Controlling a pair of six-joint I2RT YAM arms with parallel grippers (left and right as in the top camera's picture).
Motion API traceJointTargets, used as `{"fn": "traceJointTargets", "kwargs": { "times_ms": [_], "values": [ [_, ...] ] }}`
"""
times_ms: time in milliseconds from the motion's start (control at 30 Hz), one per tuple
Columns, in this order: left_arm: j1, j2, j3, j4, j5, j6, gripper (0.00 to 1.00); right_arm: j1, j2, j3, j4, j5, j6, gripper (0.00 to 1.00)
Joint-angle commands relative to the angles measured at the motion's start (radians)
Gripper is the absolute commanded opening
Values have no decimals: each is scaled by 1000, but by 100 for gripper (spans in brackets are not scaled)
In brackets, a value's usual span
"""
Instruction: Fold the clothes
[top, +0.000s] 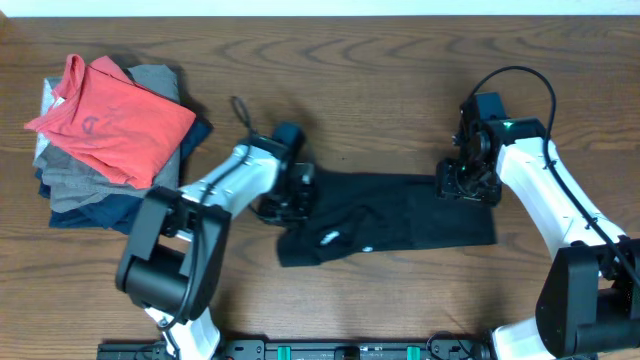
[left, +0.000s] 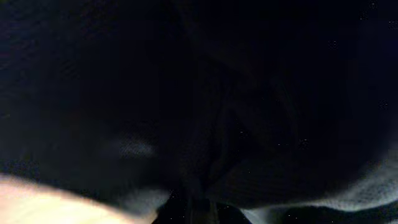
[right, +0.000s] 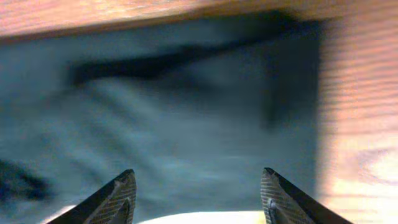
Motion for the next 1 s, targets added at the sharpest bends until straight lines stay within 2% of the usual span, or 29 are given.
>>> {"fn": "traceJointTargets", "kwargs": {
  "times_ms": [0, 200, 367, 533, 700, 967],
  "values": [
    [97, -71, 64, -63, -178, -4, 6, -57, -18, 19, -8, 102, 16, 63],
    [248, -144, 154, -211, -324, -1, 6, -185, -18, 19, -21, 101, 12, 63],
    [269, -164, 250, -294, -264, -5, 6, -225, -18, 19, -36, 101, -3, 63],
    [181, -164, 334, -345, -102, -5, 6, -223, -18, 18, -41, 101, -6, 63],
    [46, -164, 364, -326, 92, -16, 6, -223, -18, 12, -43, 101, -6, 64],
    [-208, -159, 363, -164, 103, -100, 7, -223, -18, 11, -44, 100, -6, 64]
  ]
}}
